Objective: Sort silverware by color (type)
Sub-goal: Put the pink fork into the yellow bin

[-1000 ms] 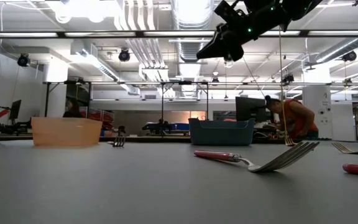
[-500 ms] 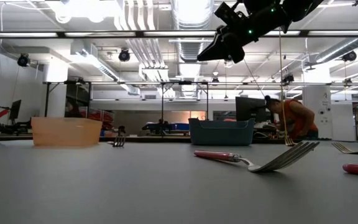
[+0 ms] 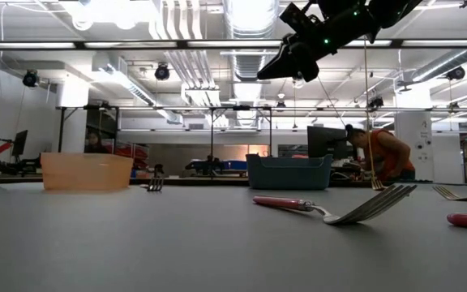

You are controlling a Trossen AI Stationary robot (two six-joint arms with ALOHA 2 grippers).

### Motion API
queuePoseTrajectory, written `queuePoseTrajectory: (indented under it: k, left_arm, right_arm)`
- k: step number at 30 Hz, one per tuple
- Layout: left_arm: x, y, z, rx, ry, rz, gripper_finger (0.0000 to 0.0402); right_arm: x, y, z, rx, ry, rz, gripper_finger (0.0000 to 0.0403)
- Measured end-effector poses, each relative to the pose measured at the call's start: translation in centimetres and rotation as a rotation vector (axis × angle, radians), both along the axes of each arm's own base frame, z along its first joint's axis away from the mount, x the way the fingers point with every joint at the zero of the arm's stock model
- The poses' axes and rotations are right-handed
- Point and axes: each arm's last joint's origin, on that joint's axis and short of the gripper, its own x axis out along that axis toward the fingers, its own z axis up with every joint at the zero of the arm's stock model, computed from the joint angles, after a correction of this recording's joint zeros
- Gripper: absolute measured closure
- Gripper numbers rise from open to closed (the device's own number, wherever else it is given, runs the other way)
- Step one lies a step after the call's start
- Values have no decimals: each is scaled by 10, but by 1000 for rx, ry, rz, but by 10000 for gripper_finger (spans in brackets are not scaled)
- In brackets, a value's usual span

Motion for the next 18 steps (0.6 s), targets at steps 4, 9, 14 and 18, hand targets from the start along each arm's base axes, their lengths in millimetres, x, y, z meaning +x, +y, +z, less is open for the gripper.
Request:
queuePoseTrajectory:
  k: [4, 9, 14, 18]
  left_arm:
    - [-3, -2, 0, 4, -4, -9, 372]
    - [-9, -5, -6, 35, -12, -6, 372]
    - [-13, -5, -12, 74, -33, -7, 372]
    - [-13, -4, -19, 75, -38, -7, 372]
  right_arm:
    - [0, 0, 0, 3, -1, -1, 344]
    - [0, 0, 0, 5, -2, -2, 344]
    - [0, 0, 0, 12, -5, -5, 344]
    - [0, 0, 0, 13, -5, -5, 345]
